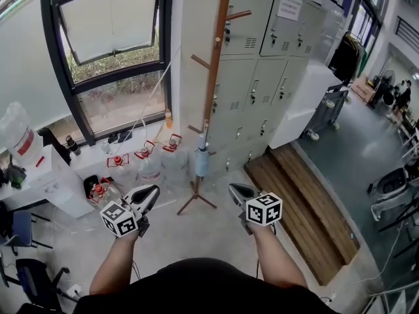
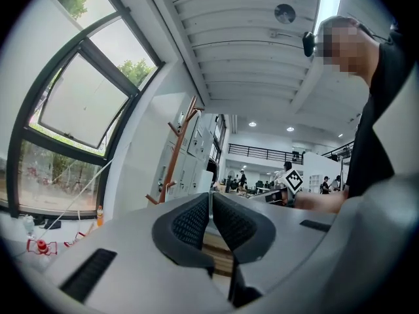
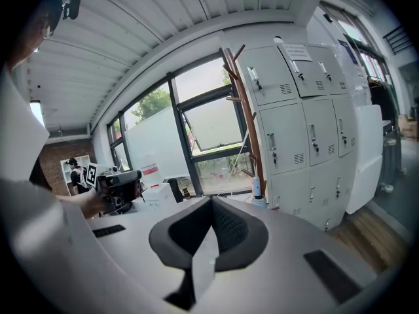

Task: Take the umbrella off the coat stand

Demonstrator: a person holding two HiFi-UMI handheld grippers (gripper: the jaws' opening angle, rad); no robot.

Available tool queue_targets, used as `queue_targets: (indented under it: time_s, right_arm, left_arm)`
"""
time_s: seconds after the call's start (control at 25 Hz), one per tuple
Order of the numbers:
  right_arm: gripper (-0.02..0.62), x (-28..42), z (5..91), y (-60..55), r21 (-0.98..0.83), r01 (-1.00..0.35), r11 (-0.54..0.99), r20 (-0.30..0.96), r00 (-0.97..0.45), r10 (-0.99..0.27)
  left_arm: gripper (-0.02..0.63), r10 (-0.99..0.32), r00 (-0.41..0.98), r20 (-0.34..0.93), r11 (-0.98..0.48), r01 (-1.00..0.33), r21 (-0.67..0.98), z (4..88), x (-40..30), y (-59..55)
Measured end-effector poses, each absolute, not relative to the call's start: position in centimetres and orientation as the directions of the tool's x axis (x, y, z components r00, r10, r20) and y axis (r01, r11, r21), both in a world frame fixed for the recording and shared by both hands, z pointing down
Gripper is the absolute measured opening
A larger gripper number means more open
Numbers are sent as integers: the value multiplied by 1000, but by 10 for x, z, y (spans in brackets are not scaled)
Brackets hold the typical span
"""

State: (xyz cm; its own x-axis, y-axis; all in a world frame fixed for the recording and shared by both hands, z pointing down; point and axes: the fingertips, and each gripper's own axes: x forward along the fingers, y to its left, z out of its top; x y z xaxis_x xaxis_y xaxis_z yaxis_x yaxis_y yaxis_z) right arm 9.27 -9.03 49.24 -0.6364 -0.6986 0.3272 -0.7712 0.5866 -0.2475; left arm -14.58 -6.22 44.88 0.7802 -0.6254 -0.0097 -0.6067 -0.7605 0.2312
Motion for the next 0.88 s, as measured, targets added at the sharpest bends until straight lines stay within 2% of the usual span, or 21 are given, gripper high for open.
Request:
queue_targets:
  time_s: [0.88]
  right_arm:
    - [12,40,477,-127,-261,-806,531,312,-591,-744]
  left_arm:
    - [37,-582,813,2,-787,-565,246,446,-218,-119]
